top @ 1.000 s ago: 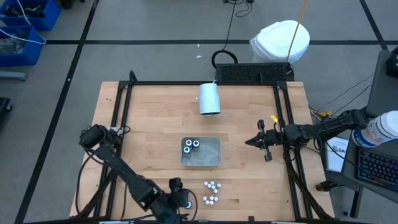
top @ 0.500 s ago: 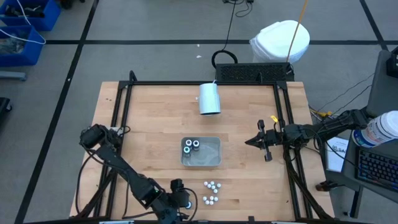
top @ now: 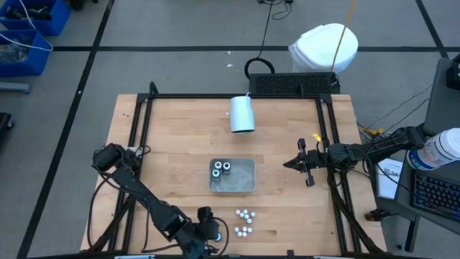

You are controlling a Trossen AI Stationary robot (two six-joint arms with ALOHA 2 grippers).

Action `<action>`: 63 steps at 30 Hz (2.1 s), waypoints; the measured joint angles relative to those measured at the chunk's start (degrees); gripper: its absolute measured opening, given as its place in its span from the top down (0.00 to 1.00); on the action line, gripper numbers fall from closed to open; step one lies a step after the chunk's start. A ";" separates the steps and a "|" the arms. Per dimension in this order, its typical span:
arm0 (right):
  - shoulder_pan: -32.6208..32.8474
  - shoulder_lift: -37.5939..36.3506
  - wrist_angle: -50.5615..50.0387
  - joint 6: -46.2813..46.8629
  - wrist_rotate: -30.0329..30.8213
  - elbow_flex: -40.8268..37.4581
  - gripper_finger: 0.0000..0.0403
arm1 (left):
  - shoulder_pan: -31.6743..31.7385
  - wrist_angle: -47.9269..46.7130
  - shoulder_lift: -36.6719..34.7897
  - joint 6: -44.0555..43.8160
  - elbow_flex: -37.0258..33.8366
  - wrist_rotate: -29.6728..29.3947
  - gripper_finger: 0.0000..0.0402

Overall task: Pick & Place food coloring
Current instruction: Put the large blue food coloring bottle into the gray bin

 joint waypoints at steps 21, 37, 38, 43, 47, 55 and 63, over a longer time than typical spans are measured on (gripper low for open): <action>-0.01 0.00 -0.77 0.00 0.24 0.00 1.00 | 1.12 -1.45 0.05 -1.83 0.00 2.74 0.01; 0.00 -0.01 -0.83 0.21 0.24 0.00 1.00 | 3.06 -1.08 2.84 -3.32 0.04 7.89 0.01; 0.00 -0.02 -0.83 0.16 0.24 0.00 1.00 | 3.17 -1.08 2.84 -3.59 0.04 8.36 0.01; 0.00 0.00 -0.83 0.02 0.24 0.00 1.00 | 3.21 -1.22 2.84 -3.71 0.04 8.86 0.02; 0.00 -0.02 -0.82 0.15 0.24 0.00 1.00 | 3.40 -1.21 2.84 -3.51 0.04 8.80 0.11; 0.01 0.00 -0.83 0.11 0.25 0.00 1.00 | 3.54 -1.19 2.84 -4.61 0.04 10.04 0.32; 0.01 0.00 -0.83 0.03 0.24 0.00 1.00 | 3.93 -0.47 2.26 -4.57 0.04 12.65 0.34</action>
